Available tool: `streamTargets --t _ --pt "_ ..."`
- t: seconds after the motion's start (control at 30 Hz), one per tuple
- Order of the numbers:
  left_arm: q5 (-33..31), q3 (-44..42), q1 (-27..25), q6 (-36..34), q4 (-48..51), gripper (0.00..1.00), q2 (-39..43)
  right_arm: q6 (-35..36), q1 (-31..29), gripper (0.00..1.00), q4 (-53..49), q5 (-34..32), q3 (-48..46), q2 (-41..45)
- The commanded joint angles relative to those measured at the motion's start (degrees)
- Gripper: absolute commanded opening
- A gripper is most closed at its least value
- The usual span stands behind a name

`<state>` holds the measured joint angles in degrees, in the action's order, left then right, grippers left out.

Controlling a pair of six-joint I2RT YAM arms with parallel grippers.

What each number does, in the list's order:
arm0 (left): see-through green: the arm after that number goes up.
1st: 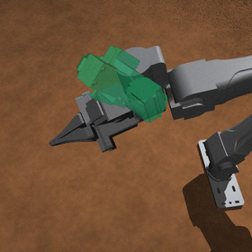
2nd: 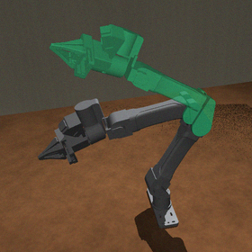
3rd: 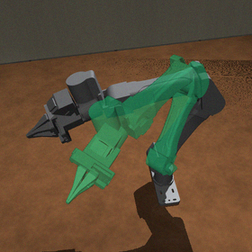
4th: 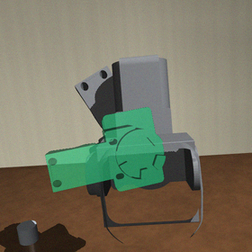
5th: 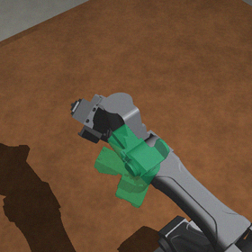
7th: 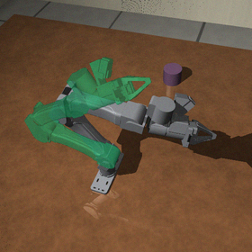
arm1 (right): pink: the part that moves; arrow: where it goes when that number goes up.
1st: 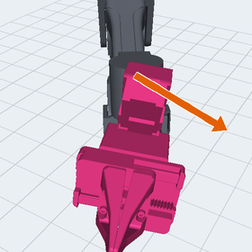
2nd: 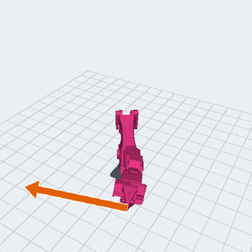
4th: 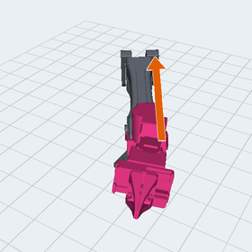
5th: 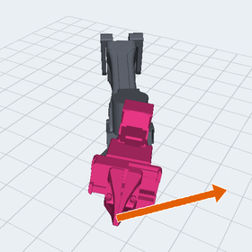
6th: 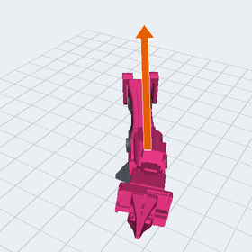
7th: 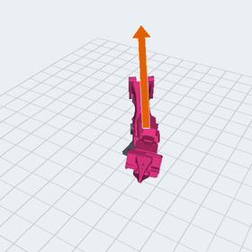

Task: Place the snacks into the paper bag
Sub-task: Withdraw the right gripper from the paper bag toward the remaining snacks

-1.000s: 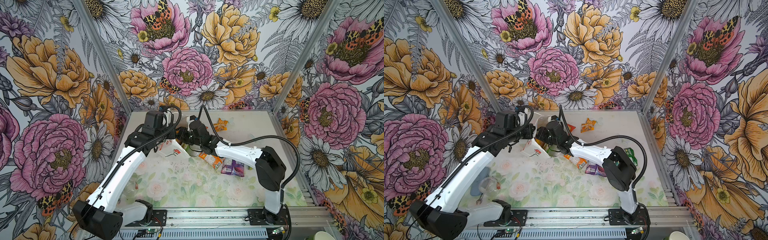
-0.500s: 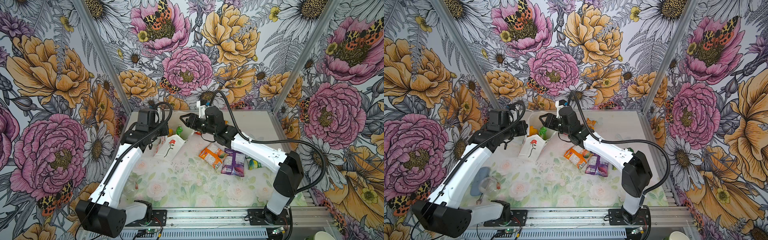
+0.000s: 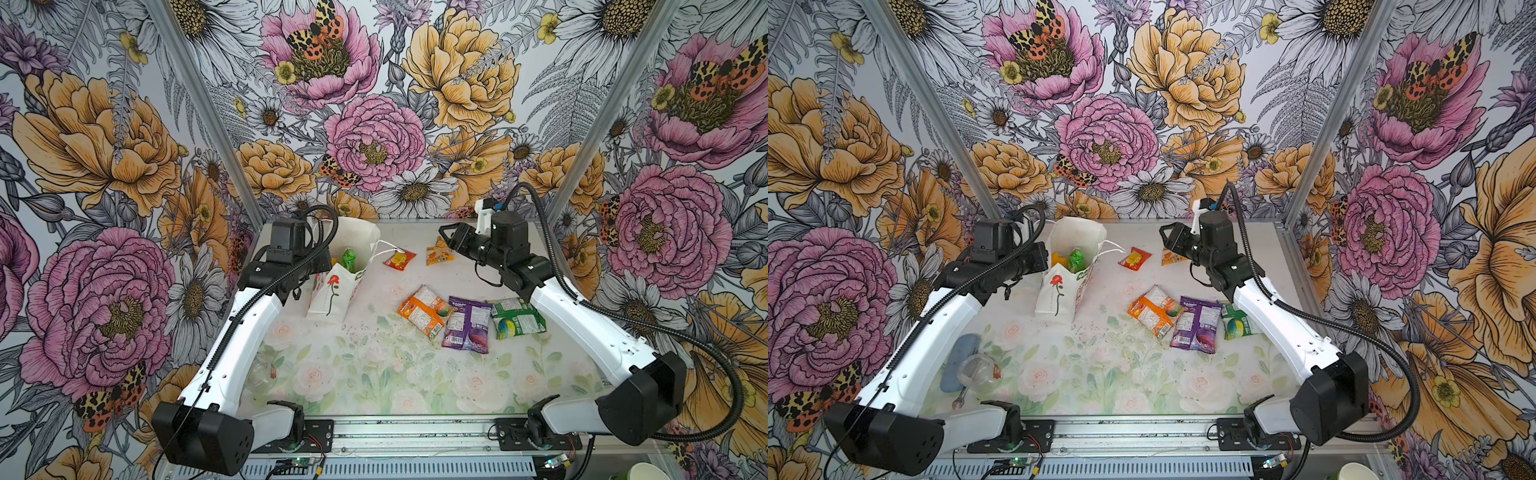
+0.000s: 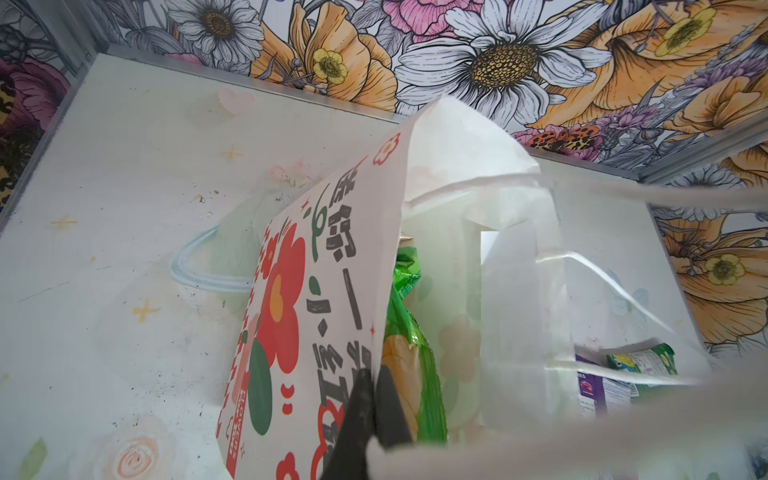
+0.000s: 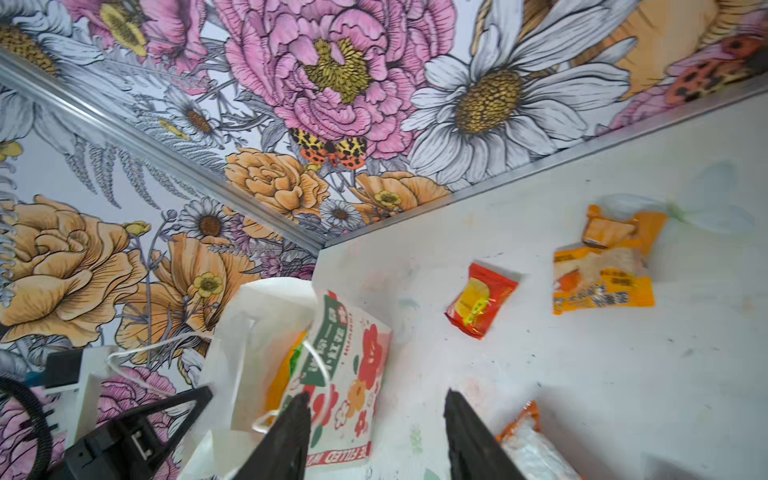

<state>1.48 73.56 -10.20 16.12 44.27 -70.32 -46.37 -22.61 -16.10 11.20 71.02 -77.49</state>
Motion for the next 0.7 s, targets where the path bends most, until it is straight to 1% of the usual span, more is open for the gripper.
streamTargets --t 0.0,0.07,0.2,0.3,0.43,0.47,0.5,0.53,0.67 --pt "-1.1 -2.2 0.9 0.0 0.4 0.0 1.7 2.5 3.1 0.53 -6.4 -1.3 -4.6 2.8" --pt "0.0 -2.3 1.3 0.5 0.2 0.0 1.8 2.6 4.3 0.53 -8.4 -1.1 -6.4 3.6" --pt "1.9 -3.0 2.5 1.6 -0.8 0.0 2.3 3.3 4.5 0.53 -12.5 -2.1 -9.9 4.1" --pt "1.1 -3.1 2.6 1.7 -0.8 0.0 2.6 3.9 4.6 0.54 -16.0 -6.1 -12.5 4.2" --pt "1.3 -3.4 2.8 2.1 -1.0 0.0 2.8 7.2 5.3 0.56 -18.2 -8.6 -14.2 3.5" --pt "1.6 -3.4 2.9 2.1 -1.0 0.0 2.8 8.3 5.8 0.58 -18.5 -8.5 -14.0 2.9" --pt "1.9 -3.4 3.0 2.3 -1.0 0.0 2.8 9.7 6.6 0.64 -19.5 -8.2 -13.2 1.8" --pt "2.2 -3.4 3.2 2.3 -1.0 0.0 2.7 11.4 7.6 0.68 -20.7 -7.7 -11.9 0.5" --pt "2.5 -3.5 3.7 2.5 -1.2 0.0 3.1 19.4 10.1 0.75 -25.4 -4.6 -5.6 -6.7"
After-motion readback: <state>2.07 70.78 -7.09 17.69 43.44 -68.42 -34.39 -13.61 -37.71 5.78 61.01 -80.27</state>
